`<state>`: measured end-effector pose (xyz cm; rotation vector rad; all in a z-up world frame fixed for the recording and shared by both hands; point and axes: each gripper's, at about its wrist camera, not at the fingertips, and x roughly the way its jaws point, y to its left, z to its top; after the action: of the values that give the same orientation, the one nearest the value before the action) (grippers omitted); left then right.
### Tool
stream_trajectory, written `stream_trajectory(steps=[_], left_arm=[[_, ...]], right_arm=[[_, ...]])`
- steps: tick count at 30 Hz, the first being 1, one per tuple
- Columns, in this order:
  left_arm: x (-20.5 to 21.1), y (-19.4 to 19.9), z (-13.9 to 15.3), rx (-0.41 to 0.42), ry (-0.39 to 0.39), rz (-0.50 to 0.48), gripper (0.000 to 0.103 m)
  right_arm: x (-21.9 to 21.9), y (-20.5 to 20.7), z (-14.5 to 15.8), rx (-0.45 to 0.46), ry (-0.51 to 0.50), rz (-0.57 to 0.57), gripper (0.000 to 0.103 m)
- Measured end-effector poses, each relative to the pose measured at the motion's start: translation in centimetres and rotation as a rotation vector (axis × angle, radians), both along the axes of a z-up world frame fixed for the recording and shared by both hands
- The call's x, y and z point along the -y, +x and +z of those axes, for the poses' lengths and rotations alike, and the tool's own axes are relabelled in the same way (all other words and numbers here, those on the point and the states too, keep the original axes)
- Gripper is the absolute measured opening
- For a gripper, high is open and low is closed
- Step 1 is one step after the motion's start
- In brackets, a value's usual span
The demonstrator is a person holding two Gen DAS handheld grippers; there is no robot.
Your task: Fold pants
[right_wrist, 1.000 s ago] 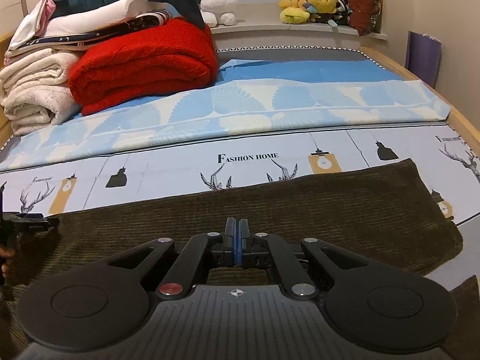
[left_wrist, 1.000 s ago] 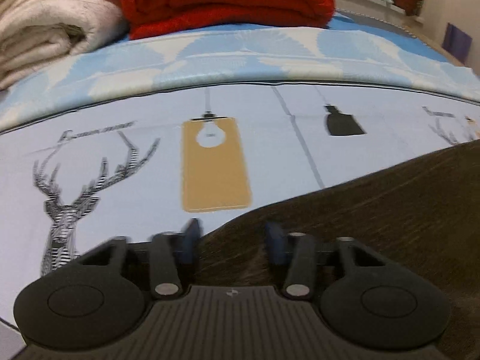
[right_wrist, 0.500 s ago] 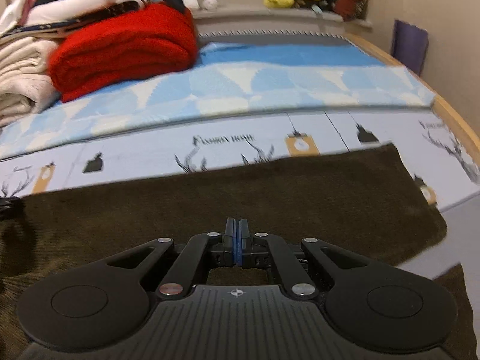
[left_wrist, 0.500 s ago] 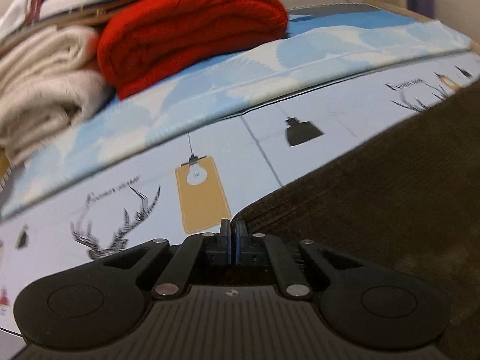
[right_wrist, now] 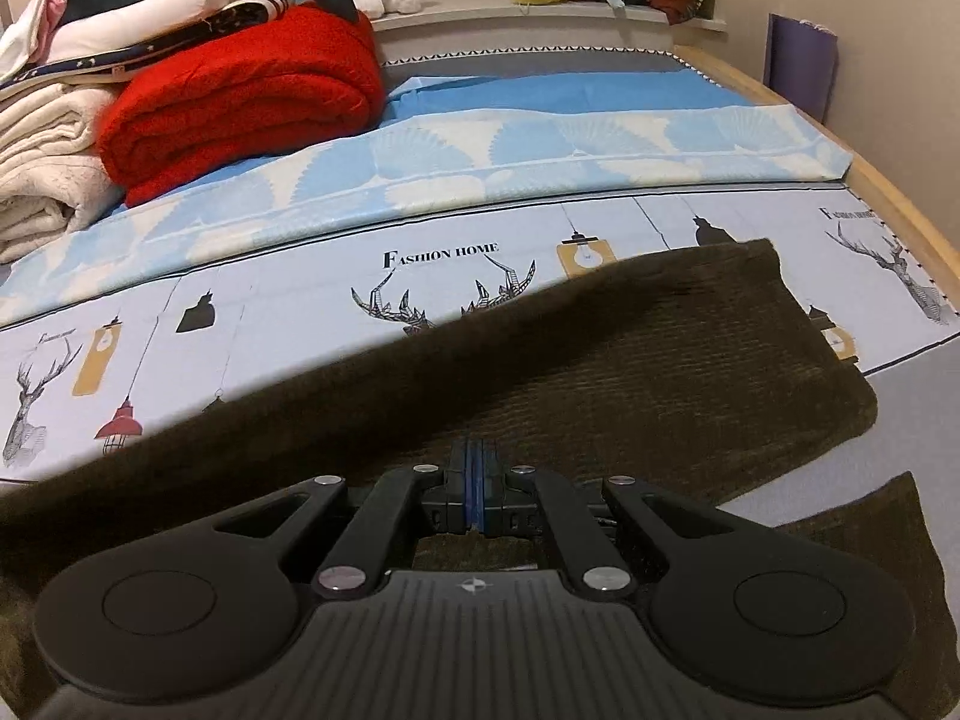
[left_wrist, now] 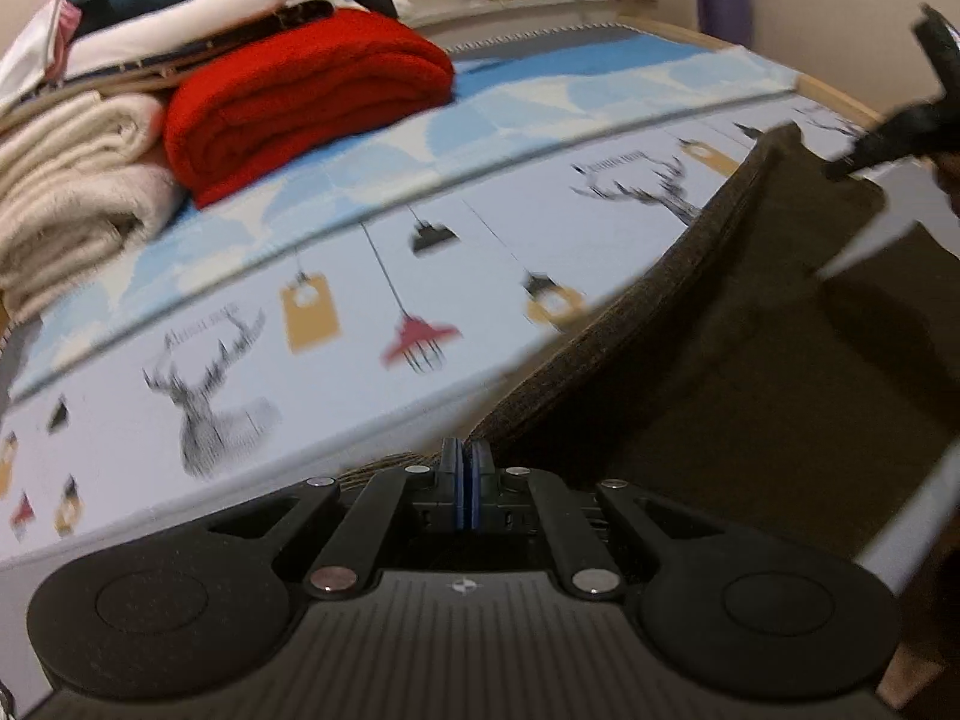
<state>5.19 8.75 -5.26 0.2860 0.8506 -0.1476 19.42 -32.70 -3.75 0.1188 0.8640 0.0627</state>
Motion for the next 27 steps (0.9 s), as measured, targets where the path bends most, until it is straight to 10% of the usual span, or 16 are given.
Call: stream_trajectory(steps=[5, 10, 14, 21, 24, 27], left_arm=[[-2.6, -1.2, -0.9, -0.044, -0.132, 0.092, 0.006], [-10.4, 0.1, -3.4, -0.276, -0.500, 0.424, 0.034], [-12.9, 0.3, -7.6, -0.476, -0.542, 0.588, 0.034], [-16.0, 1.6, -9.9, -0.481, -0.634, 0.743, 0.057], [-16.4, 2.1, -10.2, -0.490, -0.650, 0.777, 0.056], [-16.5, 2.7, -9.7, -0.449, -0.563, 0.826, 0.022]], right_arm=[[0.9, -0.8, -0.2, -0.013, 0.000, -0.013, 0.001], [3.1, -0.4, -0.9, -0.028, 0.013, -0.065, 0.001], [4.9, 0.3, -1.9, -0.051, 0.042, -0.115, 0.001], [9.2, 1.8, -3.5, -0.059, 0.202, -0.238, 0.001], [10.6, 2.7, -4.5, -0.073, 0.283, -0.294, 0.005], [11.7, 4.2, -5.7, -0.070, 0.296, -0.321, 0.012]])
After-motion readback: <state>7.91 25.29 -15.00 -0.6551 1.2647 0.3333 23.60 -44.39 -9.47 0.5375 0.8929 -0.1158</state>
